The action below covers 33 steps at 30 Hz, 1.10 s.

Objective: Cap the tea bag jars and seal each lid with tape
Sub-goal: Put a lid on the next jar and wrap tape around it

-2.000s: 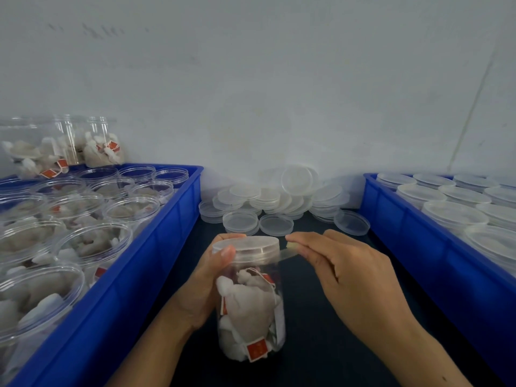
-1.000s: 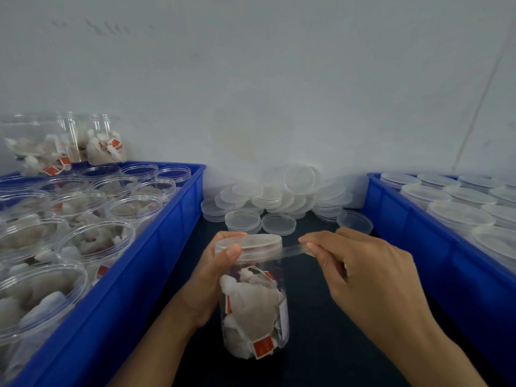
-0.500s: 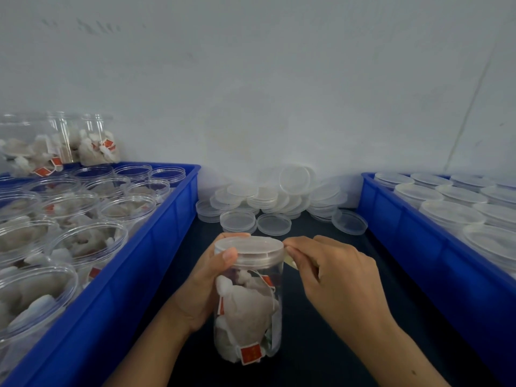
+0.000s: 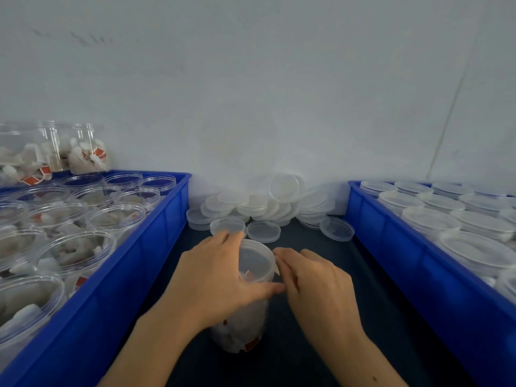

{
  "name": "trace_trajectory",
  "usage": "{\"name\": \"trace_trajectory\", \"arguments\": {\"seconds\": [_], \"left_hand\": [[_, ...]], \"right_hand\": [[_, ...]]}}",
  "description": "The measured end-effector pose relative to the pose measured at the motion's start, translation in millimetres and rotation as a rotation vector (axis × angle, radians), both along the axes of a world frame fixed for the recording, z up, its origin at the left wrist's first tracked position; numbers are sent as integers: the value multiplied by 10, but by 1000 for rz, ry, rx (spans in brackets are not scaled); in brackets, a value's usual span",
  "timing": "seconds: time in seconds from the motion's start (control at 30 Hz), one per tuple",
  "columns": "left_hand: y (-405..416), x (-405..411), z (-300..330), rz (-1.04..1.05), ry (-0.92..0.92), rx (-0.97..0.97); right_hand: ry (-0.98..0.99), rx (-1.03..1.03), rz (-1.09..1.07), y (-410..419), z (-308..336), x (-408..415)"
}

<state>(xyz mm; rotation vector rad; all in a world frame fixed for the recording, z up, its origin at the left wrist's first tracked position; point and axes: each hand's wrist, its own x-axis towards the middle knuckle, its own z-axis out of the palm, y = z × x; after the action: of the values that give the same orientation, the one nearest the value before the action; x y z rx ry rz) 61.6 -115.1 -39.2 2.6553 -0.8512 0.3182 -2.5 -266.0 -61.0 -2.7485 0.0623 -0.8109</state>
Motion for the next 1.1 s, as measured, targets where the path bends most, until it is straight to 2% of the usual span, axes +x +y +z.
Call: {"name": "trace_trajectory", "arguments": {"seconds": [0.13, 0.23, 0.4, 0.57, 0.77, 0.87, 0.93, 1.03, 1.1], "left_hand": [[113, 136, 48, -148, 139, -79], [116, 177, 111, -195, 233, -85], [-92, 79, 121, -81, 54, 122], [-174, 30, -4, 62, -28, 110], [-162, 65, -9, 62, -29, 129], [-165, 67, -18, 50, -67, 113], [-161, 72, -24, 34, -86, 87], [-165, 79, -41, 20, -112, 54], [-174, 84, -43, 7, -120, 32]], "right_hand": [[-6, -20, 37, -47, 11, 7], [61, 55, 1, -87, 25, 20], [297, 122, -65, -69, 79, 5], [401, 254, 6, -158, 158, -90], [424, 106, -12, -139, 196, -107], [434, -52, -61, -92, 226, -67], [364, -124, -112, -45, 188, -35], [216, -134, -183, 24, 101, 38], [190, -126, -190, 55, 61, 87]]}}
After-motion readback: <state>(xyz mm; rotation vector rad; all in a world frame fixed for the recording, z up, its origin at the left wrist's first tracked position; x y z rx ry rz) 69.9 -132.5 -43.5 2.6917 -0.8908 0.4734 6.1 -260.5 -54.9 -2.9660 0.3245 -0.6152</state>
